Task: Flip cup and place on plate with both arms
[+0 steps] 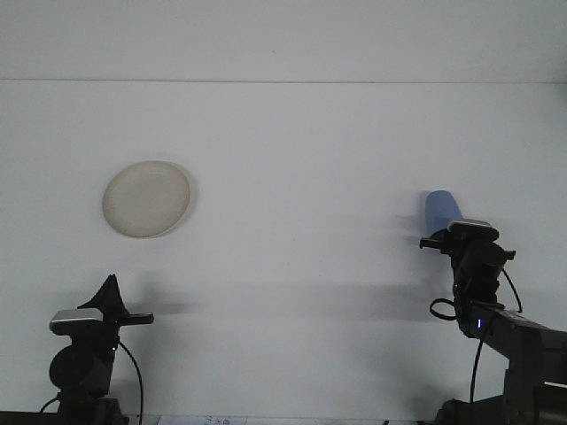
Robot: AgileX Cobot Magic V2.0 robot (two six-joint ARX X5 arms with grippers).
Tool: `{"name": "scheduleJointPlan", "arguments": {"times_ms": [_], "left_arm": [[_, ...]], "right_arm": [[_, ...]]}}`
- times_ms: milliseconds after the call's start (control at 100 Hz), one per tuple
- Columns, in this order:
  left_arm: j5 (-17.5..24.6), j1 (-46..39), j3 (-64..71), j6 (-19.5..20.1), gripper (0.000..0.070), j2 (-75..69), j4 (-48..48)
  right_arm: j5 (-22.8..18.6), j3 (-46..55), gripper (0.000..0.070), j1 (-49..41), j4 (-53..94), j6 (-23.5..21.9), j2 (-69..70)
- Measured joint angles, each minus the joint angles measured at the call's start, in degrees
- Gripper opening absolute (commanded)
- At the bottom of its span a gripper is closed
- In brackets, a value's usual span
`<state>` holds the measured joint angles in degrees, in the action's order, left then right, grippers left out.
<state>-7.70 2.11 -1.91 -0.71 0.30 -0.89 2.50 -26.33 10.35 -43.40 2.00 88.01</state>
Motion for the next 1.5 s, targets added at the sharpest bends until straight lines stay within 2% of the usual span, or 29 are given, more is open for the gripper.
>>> {"name": "scheduleJointPlan", "arguments": {"times_ms": [170, 320, 420, 540, 660, 800, 940, 1200, 1500], "left_arm": [[0.0, 0.0, 0.0, 0.0, 0.0015, 0.0, 0.0], [0.0, 0.0, 0.0, 0.0, 0.0016, 0.0, 0.0], [0.0, 0.0, 0.0, 0.0, 0.0015, 0.0, 0.0], [0.0, 0.0, 0.0, 0.0, 0.0015, 0.0, 0.0], [0.0, 0.0, 0.0, 0.0, 0.0015, 0.0, 0.0], [0.0, 0.0, 0.0, 0.0, 0.0015, 0.0, 0.0], [0.0, 0.0, 0.0, 0.0, 0.0016, 0.0, 0.0], [0.0, 0.0, 0.0, 0.0, 0.0015, 0.0, 0.0], [0.0, 0.0, 0.0, 0.0, 0.0015, 0.0, 0.0]], "right_arm": [[-1.3, -0.3, 0.0006, 0.0, 0.9, 0.6, -0.7], [-0.6, -0.4, 0.0006, -1.9, 11.0, 0.1, -8.8], [0.6, -3.5, 0.0005, -4.4, 23.6, -1.7, -17.9], [0.6, -12.9, 0.0005, -9.0, 43.2, -3.7, -27.8], [-1.9, -24.6, 0.0004, -15.8, 64.4, -4.9, -31.0], [-6.6, -34.7, 0.0004, -25.9, 87.6, -6.4, -27.1], [-7.0, -40.9, 0.0004, -38.0, 102.6, -7.8, -21.2], [-7.0, -46.5, 0.0004, -55.0, 108.3, -9.0, -8.2], [-4.1, -52.0, 0.0005, -62.3, 114.2, -8.4, 3.7]]}}
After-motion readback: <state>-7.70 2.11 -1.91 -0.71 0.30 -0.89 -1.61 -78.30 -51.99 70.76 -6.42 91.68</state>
